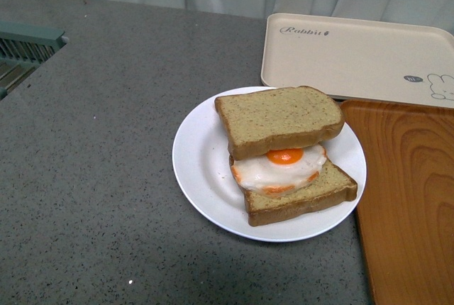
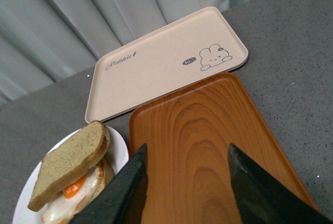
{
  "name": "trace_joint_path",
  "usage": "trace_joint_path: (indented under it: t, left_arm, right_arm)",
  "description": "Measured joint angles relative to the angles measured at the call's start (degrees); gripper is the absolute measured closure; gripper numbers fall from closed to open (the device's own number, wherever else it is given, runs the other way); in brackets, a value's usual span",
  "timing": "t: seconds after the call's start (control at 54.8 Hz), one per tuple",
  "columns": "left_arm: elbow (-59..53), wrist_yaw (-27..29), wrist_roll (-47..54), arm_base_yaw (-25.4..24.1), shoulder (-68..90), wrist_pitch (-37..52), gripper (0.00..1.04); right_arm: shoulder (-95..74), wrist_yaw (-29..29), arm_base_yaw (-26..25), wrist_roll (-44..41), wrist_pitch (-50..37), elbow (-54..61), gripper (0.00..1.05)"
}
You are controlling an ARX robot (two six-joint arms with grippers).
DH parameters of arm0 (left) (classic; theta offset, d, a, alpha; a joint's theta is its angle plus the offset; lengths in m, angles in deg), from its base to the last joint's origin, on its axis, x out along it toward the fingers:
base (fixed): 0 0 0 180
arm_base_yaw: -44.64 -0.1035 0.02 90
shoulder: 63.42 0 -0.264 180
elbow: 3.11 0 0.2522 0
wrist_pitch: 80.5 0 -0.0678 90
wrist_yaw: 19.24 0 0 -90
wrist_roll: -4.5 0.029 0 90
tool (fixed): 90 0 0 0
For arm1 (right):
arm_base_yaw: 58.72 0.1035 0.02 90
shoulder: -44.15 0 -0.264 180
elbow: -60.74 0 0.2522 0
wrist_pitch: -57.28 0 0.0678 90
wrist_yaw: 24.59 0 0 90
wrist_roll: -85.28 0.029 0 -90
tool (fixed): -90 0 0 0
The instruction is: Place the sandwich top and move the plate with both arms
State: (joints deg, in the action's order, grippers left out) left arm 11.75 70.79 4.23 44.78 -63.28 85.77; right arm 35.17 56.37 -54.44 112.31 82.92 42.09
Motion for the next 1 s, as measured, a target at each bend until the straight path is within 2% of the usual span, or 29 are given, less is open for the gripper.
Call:
trace_joint_path:
  t: [0.128, 0.164, 0.201, 0.237, 0.274, 0.401, 0.511, 0.693, 0.784, 0.821, 0.875, 0.912, 0.948, 1.003]
  left_arm:
    - [0.0, -0.04, 0.0, 0.0, 0.0, 0.0, 0.06]
    - [0.0, -0.02, 0.02, 0.0, 0.0, 0.0, 0.06]
    - [0.0, -0.02, 0.02, 0.0, 0.0, 0.0, 0.06]
    - [0.0, -0.02, 0.0, 0.0, 0.0, 0.0, 0.06]
    - [0.0, -0.02, 0.0, 0.0, -0.02, 0.0, 0.06]
    - [0.0, -0.07, 0.02, 0.0, -0.02, 0.0, 0.06]
    - [0.0, -0.04, 0.02, 0.0, -0.02, 0.0, 0.06]
    - [0.0, -0.04, 0.02, 0.0, -0.02, 0.0, 0.06]
    - [0.07, 0.11, -0.04, 0.02, 0.11, -0.13, 0.06]
    - [1.42, 1.75, -3.82, 0.68, 1.81, -4.02, 0.06]
    - [6.78, 5.7, -14.58, 2.36, 10.95, -16.37, 0.06]
    - [8.63, 5.7, -23.93, 2.8, 18.08, -22.08, 0.06]
    - [8.26, 4.7, -31.61, 2.86, 23.37, -22.21, 0.06]
    - [8.0, 3.85, -41.51, 2.99, 30.71, -17.64, 0.06]
  right_arm:
    - [0.07, -0.11, 0.0, 2.86, 0.0, -0.07, 0.28]
    - [0.11, 0.07, -0.02, 2.84, -0.09, -0.04, 0.23]
    - [1.38, 1.49, -0.68, 1.57, -1.97, 0.57, 0.24]
    - [4.04, 6.25, -2.38, -3.78, -6.75, 2.71, 0.31]
    - [6.16, 8.11, -3.26, -7.96, -9.35, 3.98, 0.36]
    - [8.74, 8.92, -4.02, -20.63, -11.72, 4.39, 0.58]
    - [8.74, 8.92, -4.04, -24.48, -11.72, 4.5, 0.76]
    - [8.74, 8.92, -4.09, -26.29, -11.72, 4.5, 1.04]
    - [8.74, 8.9, -4.09, -26.62, -11.72, 4.5, 1.04]
    - [8.74, 8.9, -4.09, -26.67, -11.72, 4.5, 1.03]
    - [8.74, 8.9, -4.09, -26.77, -11.72, 4.5, 0.94]
    - [8.74, 8.94, -4.09, -26.77, -11.72, 4.5, 0.85]
    - [8.74, 8.94, -4.09, -26.77, -11.72, 4.5, 0.76]
    - [8.74, 8.92, -4.09, -26.77, -11.72, 4.5, 0.62]
